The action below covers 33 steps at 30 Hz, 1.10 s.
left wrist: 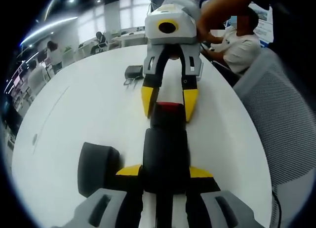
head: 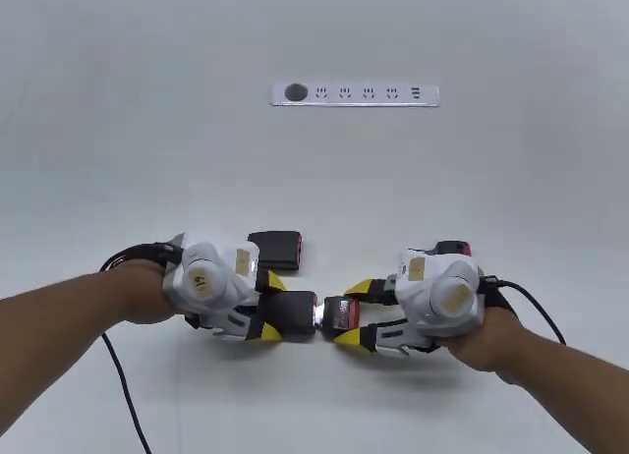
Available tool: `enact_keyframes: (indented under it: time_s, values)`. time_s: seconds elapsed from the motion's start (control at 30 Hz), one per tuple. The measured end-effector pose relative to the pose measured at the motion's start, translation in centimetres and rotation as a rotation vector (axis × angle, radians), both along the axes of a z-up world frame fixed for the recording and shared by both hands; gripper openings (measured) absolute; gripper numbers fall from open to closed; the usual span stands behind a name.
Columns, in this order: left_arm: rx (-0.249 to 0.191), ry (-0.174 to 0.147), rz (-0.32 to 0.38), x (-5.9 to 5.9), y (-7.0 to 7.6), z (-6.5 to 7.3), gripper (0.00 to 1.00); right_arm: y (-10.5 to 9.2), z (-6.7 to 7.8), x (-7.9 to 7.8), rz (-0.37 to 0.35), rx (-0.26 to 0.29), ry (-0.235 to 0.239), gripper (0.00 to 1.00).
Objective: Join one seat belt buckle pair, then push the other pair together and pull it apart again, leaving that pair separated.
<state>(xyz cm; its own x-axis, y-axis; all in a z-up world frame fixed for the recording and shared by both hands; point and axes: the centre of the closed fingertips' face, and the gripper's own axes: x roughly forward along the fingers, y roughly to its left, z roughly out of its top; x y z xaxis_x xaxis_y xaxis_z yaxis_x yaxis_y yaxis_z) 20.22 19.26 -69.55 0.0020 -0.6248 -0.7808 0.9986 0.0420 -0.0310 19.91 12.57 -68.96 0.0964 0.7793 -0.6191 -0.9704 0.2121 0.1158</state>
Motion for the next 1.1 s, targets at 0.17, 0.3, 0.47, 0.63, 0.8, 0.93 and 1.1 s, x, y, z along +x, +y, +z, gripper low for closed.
enact_keyframes:
  time_s: [0.17,0.3,0.47,0.63,0.8,0.93,1.1]
  values:
    - [-0.030,-0.004,0.004,-0.32,0.09,-0.03,0.33,-0.18,-0.06,-0.28,-0.006,0.018,-0.018,0.32]
    - [-0.034,-0.015,-0.019,-0.28,-0.24,0.13,0.33,-0.07,0.10,-0.34,-0.009,0.038,-0.025,0.32]
    - [-0.043,-0.012,-0.020,-0.22,-0.14,0.13,0.33,-0.04,0.28,-0.41,-0.011,0.058,-0.027,0.32]
    - [-0.051,-0.018,-0.026,-0.27,-0.31,0.24,0.33,-0.01,0.46,-0.44,-0.011,0.068,-0.034,0.32]
    - [-0.054,-0.010,-0.025,-0.18,-0.37,0.27,0.33,-0.01,0.58,-0.41,-0.017,0.087,-0.036,0.32]
    - [-0.055,-0.007,-0.035,-0.18,-0.49,0.35,0.33,-0.02,0.65,-0.40,-0.011,0.086,-0.040,0.32]
    - [-0.065,-0.013,-0.044,-0.24,-0.51,0.41,0.33,-0.04,0.74,-0.42,-0.013,0.095,-0.036,0.32]
